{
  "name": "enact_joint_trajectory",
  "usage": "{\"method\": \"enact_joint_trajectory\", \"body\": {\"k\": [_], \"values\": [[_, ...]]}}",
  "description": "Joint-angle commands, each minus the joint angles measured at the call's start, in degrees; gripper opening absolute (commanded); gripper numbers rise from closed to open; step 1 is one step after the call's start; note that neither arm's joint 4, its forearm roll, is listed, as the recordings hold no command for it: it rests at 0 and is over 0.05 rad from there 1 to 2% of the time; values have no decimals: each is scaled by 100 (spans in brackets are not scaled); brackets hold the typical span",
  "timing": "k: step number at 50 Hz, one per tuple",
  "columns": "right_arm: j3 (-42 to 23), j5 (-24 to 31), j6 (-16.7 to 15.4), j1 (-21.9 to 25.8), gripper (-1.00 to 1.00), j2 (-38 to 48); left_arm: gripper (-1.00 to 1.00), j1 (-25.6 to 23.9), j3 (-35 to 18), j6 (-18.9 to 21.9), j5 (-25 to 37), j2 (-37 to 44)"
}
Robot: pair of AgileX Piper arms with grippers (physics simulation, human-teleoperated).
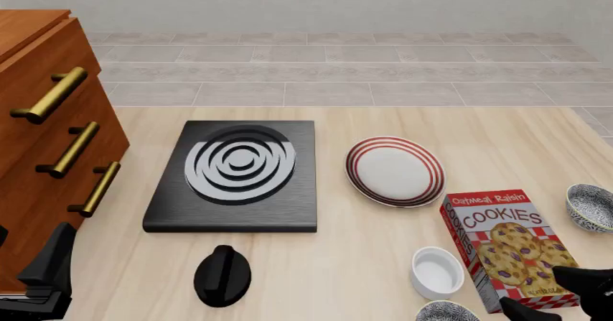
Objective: Pick the akita bowl next to the ramekin and place it on the plate.
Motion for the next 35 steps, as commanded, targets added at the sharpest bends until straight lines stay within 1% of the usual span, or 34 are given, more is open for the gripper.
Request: {"method": "enact_joint_trajectory", "body": {"k": [1, 3, 5, 8, 13, 22, 23, 24, 28, 35], "values": [[85, -150, 143, 122, 100, 180, 100, 0, 0, 0, 0, 0], [69, -193, 144, 143, 100, 249, 100, 0, 0, 0, 0, 0], [67, -240, 255, 221, 100, 335, 100, 0, 0, 0, 0, 0], [133, -376, 190, 241, 100, 458, 100, 0, 0, 0, 0, 0], [262, -607, 194, 309, 100, 640, 100, 0, 0, 0, 0, 0], [287, -679, 175, 332, 100, 749, 100, 0, 0, 0, 0, 0], [188, -893, 269, 567, 100, 1020, 100, 0, 0, 0, 0, 0], [195, -847, 271, 464, 100, 996, 100, 0, 0, 0, 0, 0], [282, -659, 311, 501, 100, 753, 100, 0, 0, 0, 0, 0], [544, -942, 217, 442, 100, 963, 100, 0, 0, 0, 0, 0]]}}
